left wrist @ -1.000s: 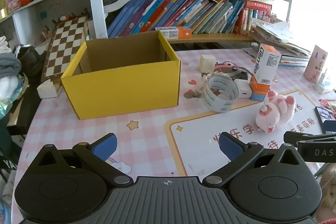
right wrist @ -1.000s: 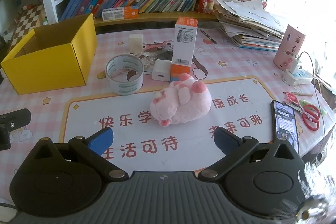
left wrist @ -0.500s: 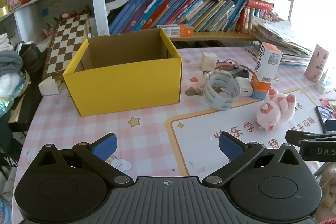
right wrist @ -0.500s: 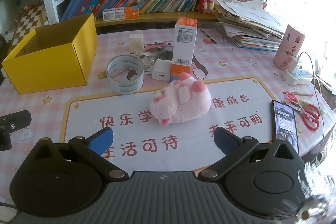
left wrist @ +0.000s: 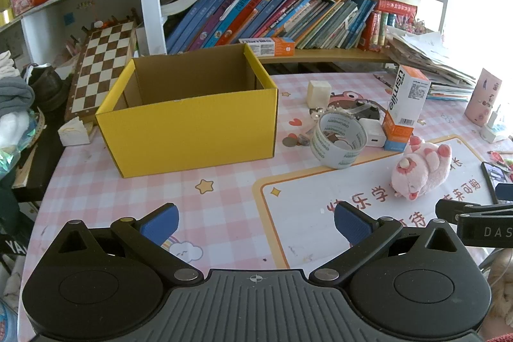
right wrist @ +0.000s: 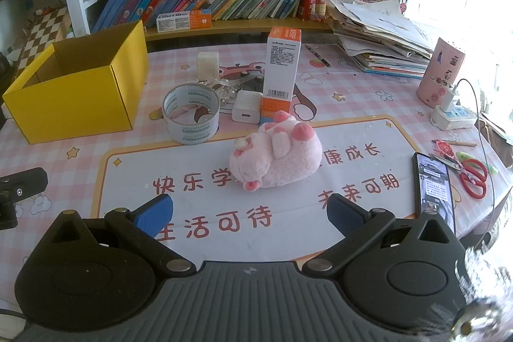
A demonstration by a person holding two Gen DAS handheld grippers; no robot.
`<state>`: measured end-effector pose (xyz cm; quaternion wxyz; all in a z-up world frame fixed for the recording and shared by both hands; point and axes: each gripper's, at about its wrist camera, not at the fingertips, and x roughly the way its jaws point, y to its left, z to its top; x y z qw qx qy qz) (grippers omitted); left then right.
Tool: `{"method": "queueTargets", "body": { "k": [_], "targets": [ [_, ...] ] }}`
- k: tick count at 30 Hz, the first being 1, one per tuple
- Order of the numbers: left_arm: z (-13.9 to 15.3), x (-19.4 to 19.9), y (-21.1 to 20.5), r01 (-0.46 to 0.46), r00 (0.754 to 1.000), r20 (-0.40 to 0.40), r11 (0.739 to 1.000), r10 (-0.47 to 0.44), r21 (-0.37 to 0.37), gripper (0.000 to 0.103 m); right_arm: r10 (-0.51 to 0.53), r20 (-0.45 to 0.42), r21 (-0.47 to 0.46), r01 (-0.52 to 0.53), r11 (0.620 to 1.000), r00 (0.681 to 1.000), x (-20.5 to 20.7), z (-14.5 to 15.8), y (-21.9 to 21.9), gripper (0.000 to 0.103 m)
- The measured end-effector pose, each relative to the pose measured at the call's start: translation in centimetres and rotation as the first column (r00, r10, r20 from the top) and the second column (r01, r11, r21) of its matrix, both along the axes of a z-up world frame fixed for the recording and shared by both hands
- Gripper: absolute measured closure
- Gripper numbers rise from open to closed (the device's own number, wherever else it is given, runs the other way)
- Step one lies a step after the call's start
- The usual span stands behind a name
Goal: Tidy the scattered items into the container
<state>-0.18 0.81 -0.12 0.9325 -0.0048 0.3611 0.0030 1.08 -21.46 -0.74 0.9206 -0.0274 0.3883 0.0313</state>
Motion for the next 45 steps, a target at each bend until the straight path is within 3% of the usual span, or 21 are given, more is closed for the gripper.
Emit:
{"method": "queueTargets", "body": {
  "k": [33,45],
  "targets": [
    [-0.7,1.8,0.9,0.035,0.999,-0.019,0.999,-0.036,-0.030,0.000,-0.009,-0.018,-0.020,0.008,1.000,1.000,1.3,-0.5,1.3,0.000],
    [-1.0,2.9,1.9,0.093,0.995,-0.021,0.994,-0.095,-0.063,0.000,-0.059,-0.025,-0.026,0.058,0.998,0.998,1.4,-0.6,2.0,0.000]
  ]
}}
